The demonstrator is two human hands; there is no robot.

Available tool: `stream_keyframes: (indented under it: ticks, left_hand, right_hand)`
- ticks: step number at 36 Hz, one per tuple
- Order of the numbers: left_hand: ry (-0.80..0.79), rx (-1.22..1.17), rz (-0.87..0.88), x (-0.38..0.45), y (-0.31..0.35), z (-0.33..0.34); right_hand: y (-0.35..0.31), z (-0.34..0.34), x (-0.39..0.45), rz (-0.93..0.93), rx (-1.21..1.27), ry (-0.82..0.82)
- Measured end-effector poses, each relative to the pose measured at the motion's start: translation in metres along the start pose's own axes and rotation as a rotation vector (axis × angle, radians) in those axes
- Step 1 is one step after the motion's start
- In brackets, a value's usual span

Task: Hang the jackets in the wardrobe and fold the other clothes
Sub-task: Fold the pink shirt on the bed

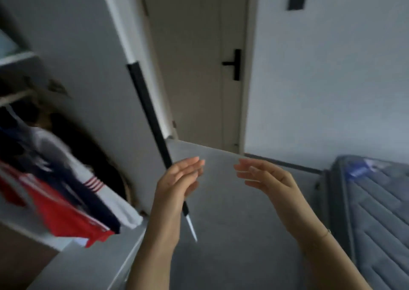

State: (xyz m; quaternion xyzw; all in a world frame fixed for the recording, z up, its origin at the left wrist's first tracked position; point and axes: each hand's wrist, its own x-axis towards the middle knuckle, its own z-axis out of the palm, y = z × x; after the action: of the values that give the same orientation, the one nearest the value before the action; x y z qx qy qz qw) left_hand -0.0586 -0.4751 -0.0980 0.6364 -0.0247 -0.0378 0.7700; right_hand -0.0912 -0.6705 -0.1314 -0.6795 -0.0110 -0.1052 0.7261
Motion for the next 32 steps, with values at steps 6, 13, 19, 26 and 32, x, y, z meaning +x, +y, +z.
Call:
stream_keyframes:
  ticks: [6, 13, 19, 26, 32]
  left_hand:
    - [-0.281, -0.015, -0.173, -0.048, -0.056, 0.066]
    - [-0.579, -0.003, -0.311, -0.105, -0.09, 0.182]
    - [-0.887, 0.101, -0.368, -0.15, -0.132, 0.292]
    - [-1.148, 0.235, -0.475, -0.209, -0.215, 0.431]
    - [-1.355, 0.359, -0.558, -0.256, -0.312, 0.522]
  right_hand:
    - [0.005, -0.08, -0.103, 0.124, -0.071, 0.238]
    - [-0.01, -0.168, -0.214, 0.156, -0.019, 0.57]
    - [-0.007, -0.249, -0.299, 0.178, 0.022, 0.899]
    - [0.022, -0.35, -0.382, 0.303, 0.063, 1.209]
    - [0.074, -0.425, -0.45, 0.394, 0.094, 1.449]
